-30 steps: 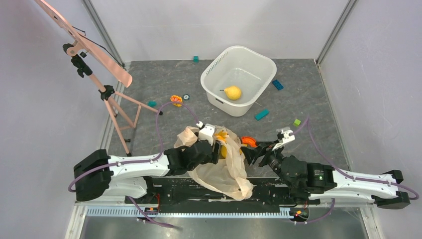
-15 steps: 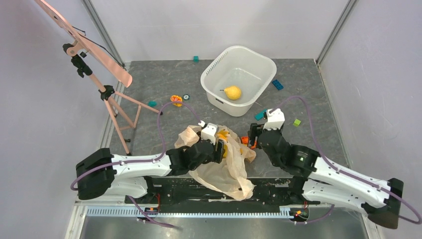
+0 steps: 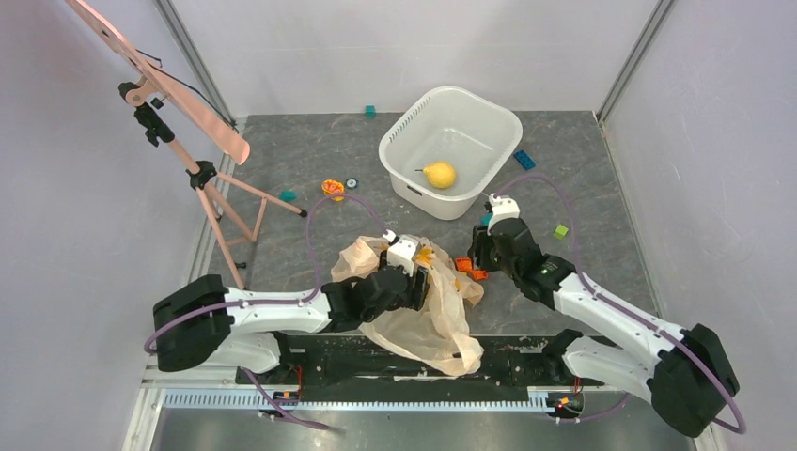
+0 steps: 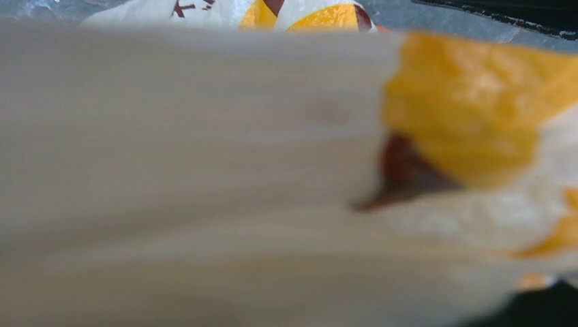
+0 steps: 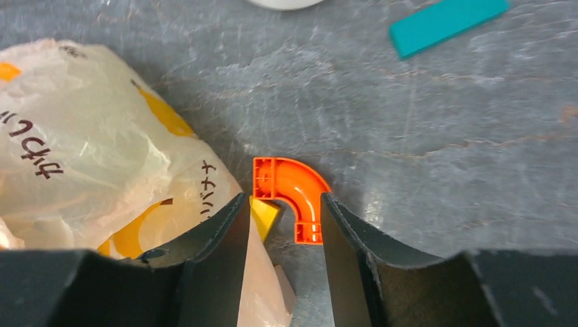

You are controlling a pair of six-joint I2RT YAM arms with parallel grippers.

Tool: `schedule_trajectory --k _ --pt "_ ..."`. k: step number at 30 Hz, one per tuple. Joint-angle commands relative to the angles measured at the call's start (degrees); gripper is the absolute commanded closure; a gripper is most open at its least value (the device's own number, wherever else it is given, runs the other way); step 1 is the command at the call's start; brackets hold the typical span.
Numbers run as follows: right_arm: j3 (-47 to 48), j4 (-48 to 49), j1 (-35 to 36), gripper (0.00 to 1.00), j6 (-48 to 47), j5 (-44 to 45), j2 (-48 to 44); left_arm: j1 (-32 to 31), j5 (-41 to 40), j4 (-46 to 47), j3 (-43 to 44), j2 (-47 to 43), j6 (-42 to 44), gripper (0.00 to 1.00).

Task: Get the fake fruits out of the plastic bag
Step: Take out the fake fruit from the plastic bag.

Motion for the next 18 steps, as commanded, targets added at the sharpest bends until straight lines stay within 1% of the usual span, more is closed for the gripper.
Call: schedule_trajectory --k 1,4,6,8,9,10,12,14,18 --pt "-0.31 8.39 -0.52 0.56 -2.17 -8.69 2.47 -0.33 -0.2 4.54 0.91 2.25 3.04 0.32" --pt "-0.67 9.86 -0.5 0.56 -2.74 -11.52 3.77 -0.29 0.67 5.85 0.99 3.75 4.03 0.31" --pt "-1.12 10.71 -0.57 0.56 -2.68 -13.2 4.45 -0.29 1.85 7.0 1.17 4.81 4.74 0.29" --pt "-1.75 11.32 -0.5 0.56 -2.33 -13.47 5.2 -0.29 2.96 7.79 1.65 5.79 5.36 0.23" --pt "-2.17 11.84 -0.52 0.56 -2.08 -15.75 5.49 -0.31 3.32 8.14 1.91 6.17 5.54 0.19" --pt "-2.59 12.22 -0.5 0.56 -1.94 -16.58 5.92 -0.29 3.62 8.26 2.19 6.66 5.74 0.18" --pt "-3.56 13.8 -0.54 0.59 -1.15 -18.97 6.5 -0.32 4.17 8.56 2.83 7.69 6.15 0.15" --pt "-4.38 14.72 -0.51 0.64 -0.52 -20.21 7.1 -0.26 4.36 8.49 3.53 8.89 6.22 0.13" --pt "-6.2 16.55 -0.52 0.71 0.66 -23.67 7.93 -0.28 4.58 9.08 4.26 11.34 5.99 0.12"
